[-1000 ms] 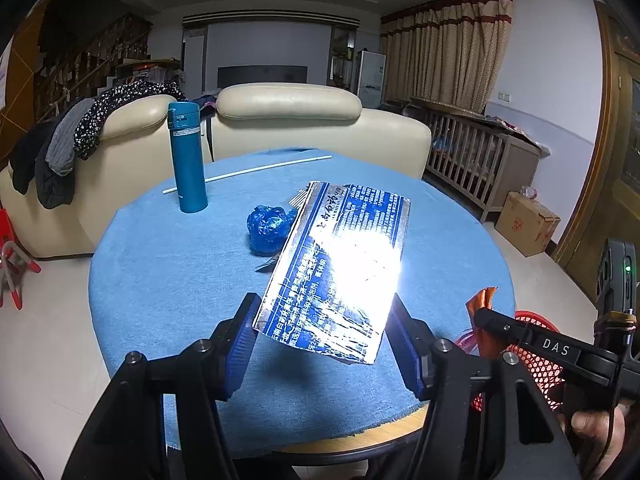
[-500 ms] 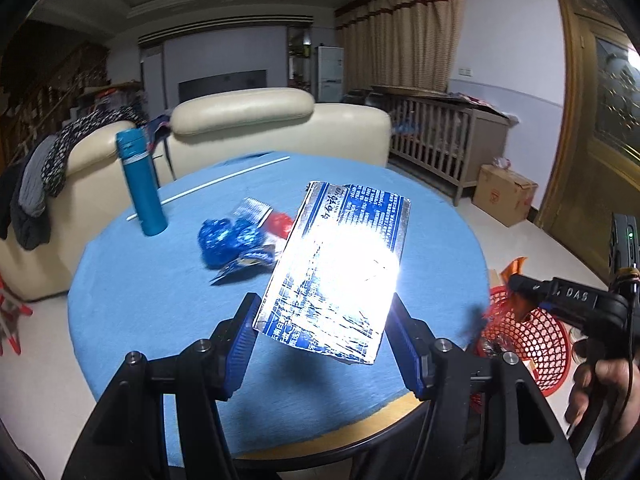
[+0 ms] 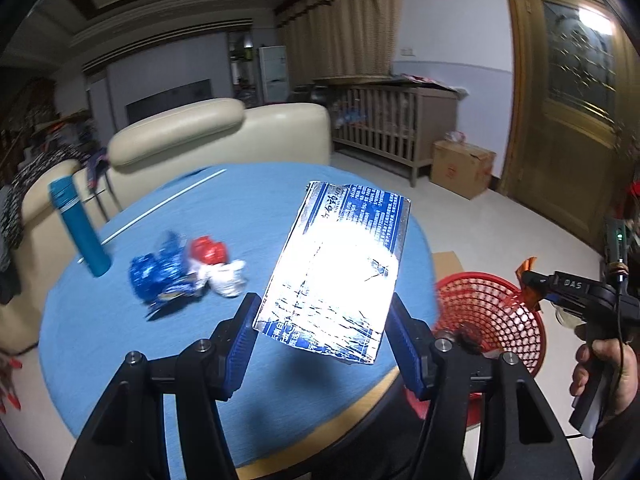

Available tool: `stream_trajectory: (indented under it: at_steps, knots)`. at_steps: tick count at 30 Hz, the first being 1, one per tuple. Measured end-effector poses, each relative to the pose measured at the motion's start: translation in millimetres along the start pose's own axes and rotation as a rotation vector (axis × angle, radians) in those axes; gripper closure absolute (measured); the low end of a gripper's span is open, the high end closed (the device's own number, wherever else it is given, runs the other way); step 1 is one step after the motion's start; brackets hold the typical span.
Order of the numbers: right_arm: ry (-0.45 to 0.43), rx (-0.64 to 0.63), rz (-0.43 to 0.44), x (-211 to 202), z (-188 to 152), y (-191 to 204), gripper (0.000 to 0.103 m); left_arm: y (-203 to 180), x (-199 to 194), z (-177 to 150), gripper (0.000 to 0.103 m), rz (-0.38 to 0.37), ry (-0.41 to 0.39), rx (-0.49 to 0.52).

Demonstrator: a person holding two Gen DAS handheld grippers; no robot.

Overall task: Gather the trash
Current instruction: 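Carry both items to the red basket while the right tool releases the orange bag inside, then open the left tool to drop the blue carton into the red basket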

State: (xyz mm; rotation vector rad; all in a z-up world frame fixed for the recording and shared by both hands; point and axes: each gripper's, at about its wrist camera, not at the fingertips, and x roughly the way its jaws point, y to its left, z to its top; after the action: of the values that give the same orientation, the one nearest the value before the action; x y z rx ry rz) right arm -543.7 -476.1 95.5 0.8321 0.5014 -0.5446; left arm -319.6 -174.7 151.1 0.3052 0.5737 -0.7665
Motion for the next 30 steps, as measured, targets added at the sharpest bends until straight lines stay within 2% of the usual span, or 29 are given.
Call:
stream_trajectory:
  at_steps: [6,10,11,12,24,30]
  knots:
    - [0.02,0.018,-0.012,4.3,0.1,-18.6,0.07,-42.4,14.0,10.3,0.04,-0.068,0.015,0.07]
    - [0.041,0.031,-0.042,8.8,-1.3,-28.7,0.064,-65.5,18.8,12.8,0.04,-0.107,0.02,0.117]
    - [0.048,0.05,-0.058,10.7,-1.4,-33.2,0.045,-70.9,20.2,12.9,0.04,-0.115,0.023,0.128]
    - [0.047,0.069,-0.073,11.6,-2.0,-37.1,0.021,-75.0,21.6,13.1,0.04,-0.123,0.027,0.136]
    - [-0.074,0.153,-0.066,-18.3,4.6,-59.8,0.02,-119.1,49.3,11.0,0.039,-0.189,0.106,0.206]
    - [-0.086,0.161,-0.058,-20.7,6.5,-59.3,0.02,-141.3,63.7,15.4,0.036,-0.217,0.146,0.233]
